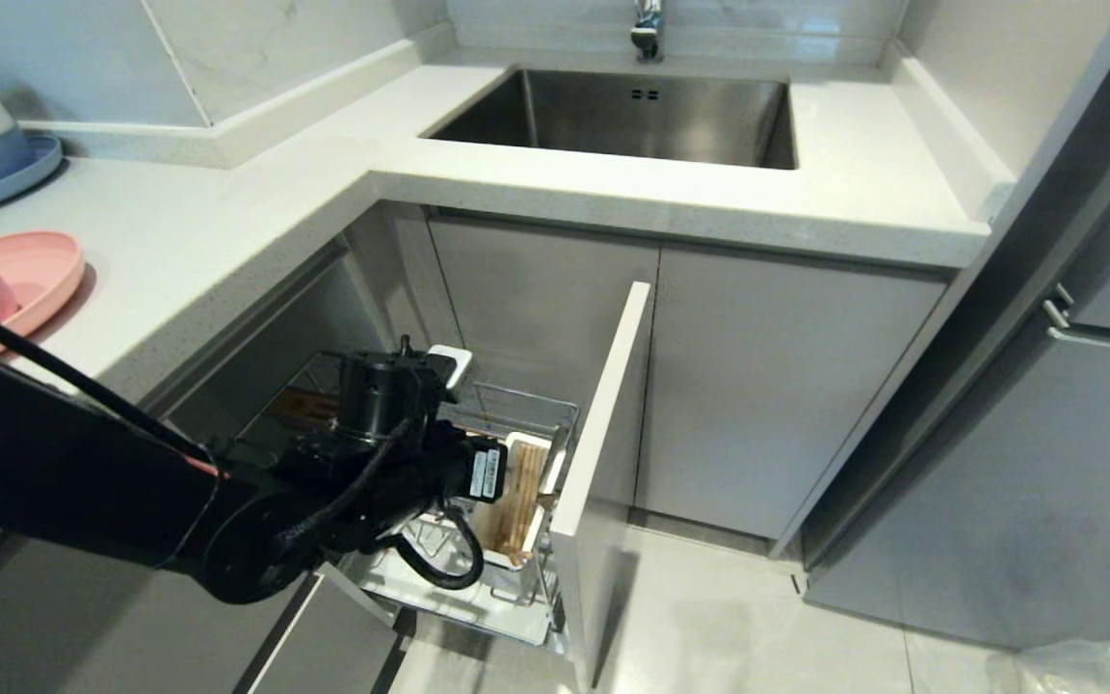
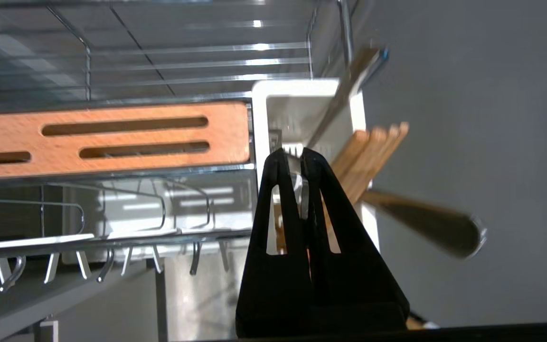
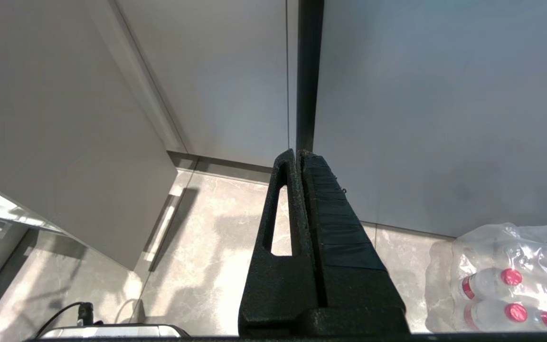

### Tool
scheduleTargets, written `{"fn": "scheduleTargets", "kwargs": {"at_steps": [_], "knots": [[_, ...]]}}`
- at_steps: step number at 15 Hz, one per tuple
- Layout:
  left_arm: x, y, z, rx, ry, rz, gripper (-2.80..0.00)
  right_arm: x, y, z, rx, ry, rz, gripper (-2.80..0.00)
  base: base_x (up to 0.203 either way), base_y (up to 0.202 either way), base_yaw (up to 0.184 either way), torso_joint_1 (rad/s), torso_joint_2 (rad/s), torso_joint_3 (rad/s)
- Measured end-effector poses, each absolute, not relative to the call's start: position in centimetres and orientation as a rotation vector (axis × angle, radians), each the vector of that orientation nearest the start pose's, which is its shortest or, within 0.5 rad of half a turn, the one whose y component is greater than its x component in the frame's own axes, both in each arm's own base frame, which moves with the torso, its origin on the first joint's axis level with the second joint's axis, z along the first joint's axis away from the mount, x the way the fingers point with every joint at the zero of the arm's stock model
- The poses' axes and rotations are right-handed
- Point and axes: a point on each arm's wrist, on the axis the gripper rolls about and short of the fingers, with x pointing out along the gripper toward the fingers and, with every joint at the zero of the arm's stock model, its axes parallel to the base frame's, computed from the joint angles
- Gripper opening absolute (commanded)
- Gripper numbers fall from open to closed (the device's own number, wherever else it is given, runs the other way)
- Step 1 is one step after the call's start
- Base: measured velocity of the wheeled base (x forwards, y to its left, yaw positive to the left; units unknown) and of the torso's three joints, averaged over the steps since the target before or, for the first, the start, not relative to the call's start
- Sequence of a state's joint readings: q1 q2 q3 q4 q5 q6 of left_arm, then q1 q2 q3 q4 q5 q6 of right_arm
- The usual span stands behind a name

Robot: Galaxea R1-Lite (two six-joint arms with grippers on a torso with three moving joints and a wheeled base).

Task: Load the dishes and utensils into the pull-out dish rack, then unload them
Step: Take the chopsticks out of the cupboard

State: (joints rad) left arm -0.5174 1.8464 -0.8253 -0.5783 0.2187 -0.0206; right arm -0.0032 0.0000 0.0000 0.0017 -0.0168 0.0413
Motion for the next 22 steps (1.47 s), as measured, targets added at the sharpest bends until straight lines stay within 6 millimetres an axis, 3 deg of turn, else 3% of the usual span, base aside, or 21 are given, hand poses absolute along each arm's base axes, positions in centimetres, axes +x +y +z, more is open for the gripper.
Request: {"fn": "scheduleTargets", "kwargs": {"at_steps": [10, 22], "knots": [[27.8, -16.3, 16.2, 0.128, 0.438, -0.211, -2.80, -2.3, 0.0, 7.5, 0.041, 0.001, -0.020, -2.80, 0.000, 0.000, 0.000, 0.000, 0.00, 0.000], [25.4, -15.0, 21.7, 0.069, 0.278, -0.178, -2.80, -2.3, 0.0, 7.5, 0.041, 0.000, -0.019, -2.80, 0.000, 0.000, 0.000, 0.000, 0.00, 0.000]]}}
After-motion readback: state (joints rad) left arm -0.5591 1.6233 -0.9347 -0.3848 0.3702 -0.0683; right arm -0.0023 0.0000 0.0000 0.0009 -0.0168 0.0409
